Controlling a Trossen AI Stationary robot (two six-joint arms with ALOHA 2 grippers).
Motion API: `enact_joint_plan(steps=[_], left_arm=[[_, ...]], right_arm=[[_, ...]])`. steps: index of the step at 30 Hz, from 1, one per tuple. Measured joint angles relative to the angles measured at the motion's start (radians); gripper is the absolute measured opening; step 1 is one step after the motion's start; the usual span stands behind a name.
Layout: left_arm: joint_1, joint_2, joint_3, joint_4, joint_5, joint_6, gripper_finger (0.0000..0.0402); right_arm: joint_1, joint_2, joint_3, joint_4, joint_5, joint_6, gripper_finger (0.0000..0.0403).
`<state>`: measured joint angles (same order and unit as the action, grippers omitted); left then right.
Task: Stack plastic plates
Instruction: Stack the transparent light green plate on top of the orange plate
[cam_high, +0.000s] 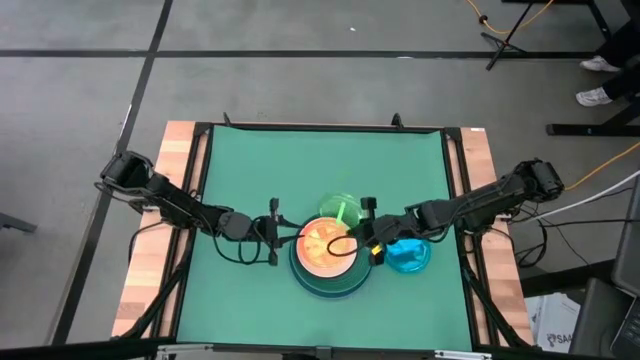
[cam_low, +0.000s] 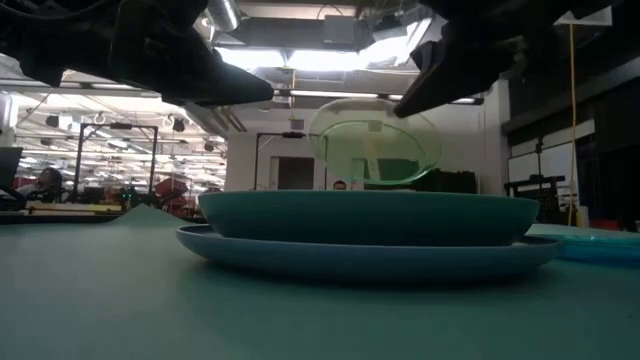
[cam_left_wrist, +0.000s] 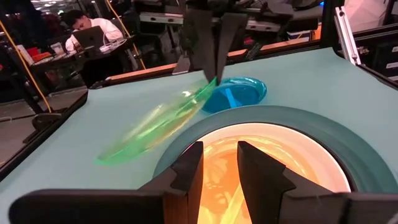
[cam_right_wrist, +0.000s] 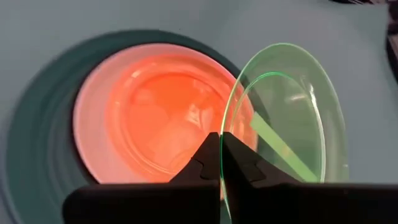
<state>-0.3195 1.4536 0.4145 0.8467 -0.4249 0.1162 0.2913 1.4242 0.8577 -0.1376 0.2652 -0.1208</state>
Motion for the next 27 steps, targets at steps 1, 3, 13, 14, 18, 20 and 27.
enact_joint_plan(steps=[1,3,13,14,18,20,27], left_arm=[[0.000,0.000,0.000,0.000,0.000,0.000,0.0092],[0.000,0.000,0.000,0.000,0.000,0.000,0.0092],[0.000,0.000,0.000,0.000,0.000,0.000,0.0092],[0.000,0.000,0.000,0.000,0.000,0.000,0.0092],[0.000,0.000,0.000,0.000,0.000,0.000,0.0092],[0.000,0.000,0.000,0.000,0.000,0.000,0.0092],[0.000,0.000,0.001,0.000,0.000,0.000,0.0092]], right_arm=[[0.000,0.000,0.000,0.009,-0.013,0.000,0.0001],[0.006,0.000,0.000,0.028,-0.042,-0.001,0.0001],[0.078,0.000,-0.001,0.095,-0.060,-0.071,0.0001],[0.084,0.000,-0.001,0.095,-0.060,-0.071,0.0001],[0.092,0.014,-0.001,0.103,-0.069,-0.071,0.0001],[0.096,0.035,-0.002,0.113,-0.088,-0.071,0.0001],[0.095,0.126,-0.002,0.187,-0.101,-0.104,0.0001]])
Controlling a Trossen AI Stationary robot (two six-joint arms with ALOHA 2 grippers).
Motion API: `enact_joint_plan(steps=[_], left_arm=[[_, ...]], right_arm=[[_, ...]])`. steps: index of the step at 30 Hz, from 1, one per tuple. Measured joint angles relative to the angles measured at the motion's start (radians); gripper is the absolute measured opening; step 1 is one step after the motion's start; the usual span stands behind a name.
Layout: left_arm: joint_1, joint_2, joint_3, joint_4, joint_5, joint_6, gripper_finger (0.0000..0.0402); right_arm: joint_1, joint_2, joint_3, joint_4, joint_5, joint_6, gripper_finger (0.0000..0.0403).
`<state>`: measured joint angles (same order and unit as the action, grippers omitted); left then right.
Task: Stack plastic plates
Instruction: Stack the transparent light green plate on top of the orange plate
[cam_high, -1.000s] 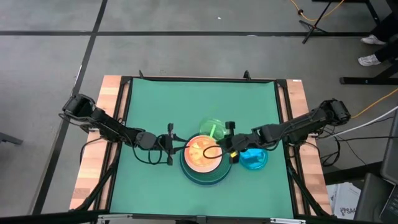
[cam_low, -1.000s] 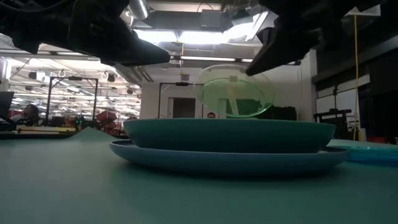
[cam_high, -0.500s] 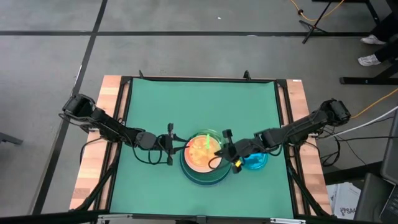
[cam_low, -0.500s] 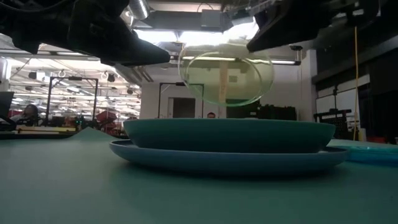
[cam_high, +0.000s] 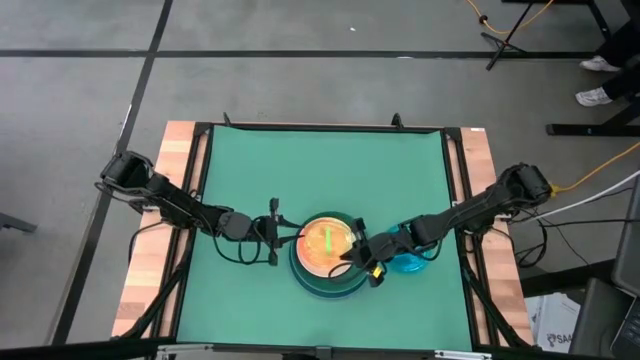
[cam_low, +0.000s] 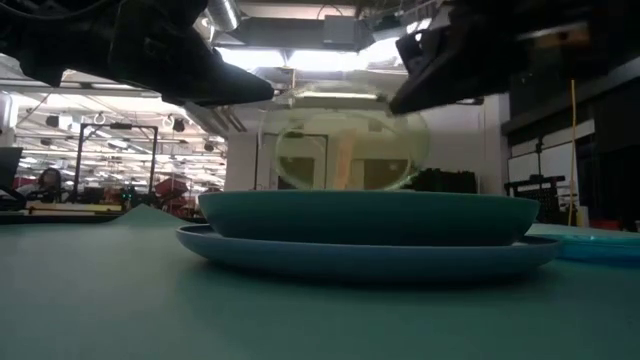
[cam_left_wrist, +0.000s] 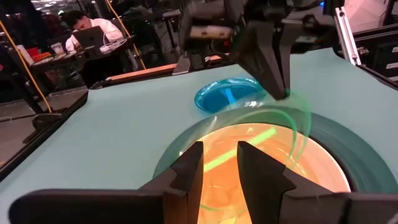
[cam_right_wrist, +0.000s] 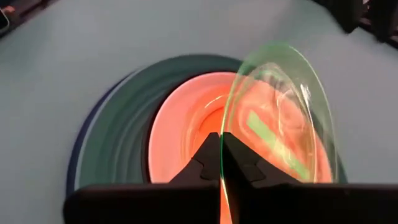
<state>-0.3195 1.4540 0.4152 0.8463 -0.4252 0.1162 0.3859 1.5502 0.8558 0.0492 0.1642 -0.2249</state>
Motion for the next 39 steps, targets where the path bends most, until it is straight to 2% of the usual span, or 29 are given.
enact_joint_plan(steps=[7,21,33,39], left_arm=[[0.000,0.000,0.000,0.000,0.000,0.000,0.0092],[0.000,0.000,0.000,0.000,0.000,0.000,0.0092],[0.000,0.000,0.000,0.000,0.000,0.000,0.0092],[0.000,0.000,0.000,-0.002,0.000,0.000,0.0092]], right_arm=[[0.000,0.053,0.000,0.006,0.001,-0.001,0.0001],[0.000,0.057,0.000,0.010,0.010,0.011,0.0001],[0.000,0.093,0.002,0.037,0.026,0.095,0.0001],[0.000,0.152,0.002,0.069,0.026,0.113,0.0027]])
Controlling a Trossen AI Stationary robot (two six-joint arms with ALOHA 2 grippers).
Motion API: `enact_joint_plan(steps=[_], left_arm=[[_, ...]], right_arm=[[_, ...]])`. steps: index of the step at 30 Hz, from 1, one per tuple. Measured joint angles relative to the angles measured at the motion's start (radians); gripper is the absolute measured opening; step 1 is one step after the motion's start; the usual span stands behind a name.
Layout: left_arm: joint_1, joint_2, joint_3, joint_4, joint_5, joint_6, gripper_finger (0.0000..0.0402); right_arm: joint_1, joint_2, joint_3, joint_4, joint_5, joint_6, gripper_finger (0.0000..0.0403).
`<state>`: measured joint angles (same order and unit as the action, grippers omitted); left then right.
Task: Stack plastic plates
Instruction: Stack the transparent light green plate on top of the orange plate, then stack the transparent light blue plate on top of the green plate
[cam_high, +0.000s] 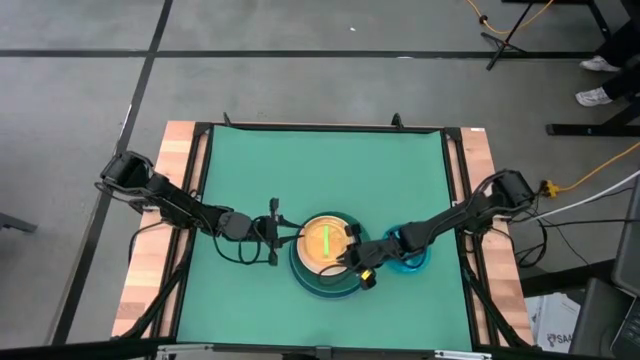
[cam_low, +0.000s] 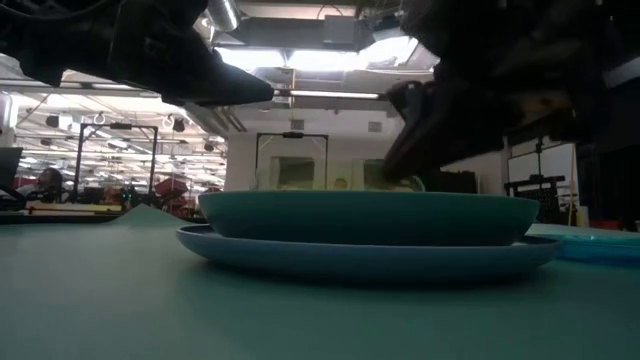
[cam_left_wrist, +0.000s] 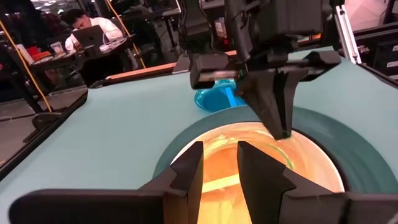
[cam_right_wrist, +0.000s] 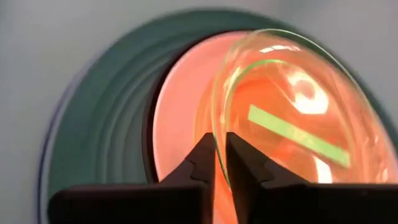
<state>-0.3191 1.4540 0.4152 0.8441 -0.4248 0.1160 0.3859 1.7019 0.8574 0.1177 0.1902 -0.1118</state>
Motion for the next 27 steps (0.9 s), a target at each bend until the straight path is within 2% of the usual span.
enact_joint_plan(steps=[7,12,15,21,27], left_arm=[[0.000,0.000,0.000,0.002,0.000,0.000,0.0092],[0.000,0.000,0.000,0.002,0.000,0.000,0.0092],[0.000,0.000,0.000,0.002,0.000,0.000,0.0092],[0.000,0.000,0.000,0.002,0.004,-0.001,0.0092],[0.000,0.000,0.000,0.002,0.004,-0.002,0.0092]], right_arm=[[0.000,0.019,0.000,0.008,0.000,0.042,0.0094],[0.000,-0.019,0.005,-0.016,0.000,0.044,0.0120],[0.000,-0.067,0.048,-0.139,-0.021,0.078,0.0122],[0.017,-0.157,0.118,-0.435,-0.068,0.266,0.0118],[0.103,-0.188,0.119,-0.614,-0.054,0.459,0.0117]])
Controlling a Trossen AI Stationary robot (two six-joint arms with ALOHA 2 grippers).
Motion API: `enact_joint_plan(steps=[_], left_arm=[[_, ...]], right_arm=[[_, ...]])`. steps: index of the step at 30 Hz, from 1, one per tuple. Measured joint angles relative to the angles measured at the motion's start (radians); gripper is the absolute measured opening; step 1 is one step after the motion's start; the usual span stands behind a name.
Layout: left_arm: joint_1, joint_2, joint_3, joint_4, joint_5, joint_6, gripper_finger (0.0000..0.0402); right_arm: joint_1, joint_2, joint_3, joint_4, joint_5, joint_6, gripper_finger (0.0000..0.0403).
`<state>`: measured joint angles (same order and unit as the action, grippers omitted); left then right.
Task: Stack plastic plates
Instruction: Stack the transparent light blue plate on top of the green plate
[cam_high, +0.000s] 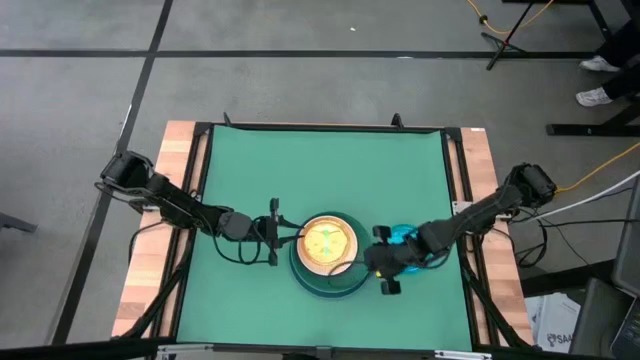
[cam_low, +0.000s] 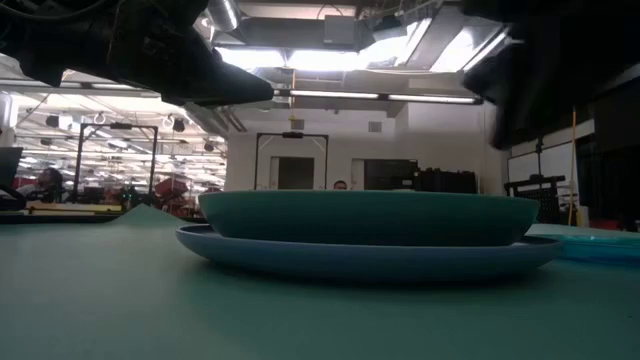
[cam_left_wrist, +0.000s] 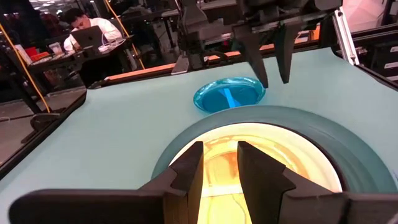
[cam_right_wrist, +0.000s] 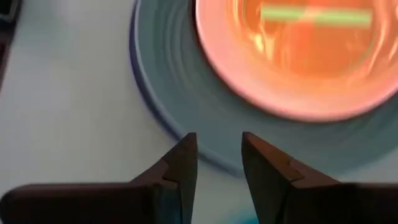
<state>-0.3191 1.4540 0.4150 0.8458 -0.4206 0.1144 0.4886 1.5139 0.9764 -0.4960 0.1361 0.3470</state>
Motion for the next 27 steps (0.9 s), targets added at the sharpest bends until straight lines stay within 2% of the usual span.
enact_joint_plan(steps=[13,27], left_arm=[[0.000,0.000,0.000,0.001,0.000,-0.006,0.0092],[0.000,0.000,0.000,0.001,0.000,-0.006,0.0092]], right_arm=[[0.159,0.000,-0.012,-0.129,0.117,0.330,0.0117],[0.165,0.001,-0.156,-0.132,0.123,0.574,0.0117]])
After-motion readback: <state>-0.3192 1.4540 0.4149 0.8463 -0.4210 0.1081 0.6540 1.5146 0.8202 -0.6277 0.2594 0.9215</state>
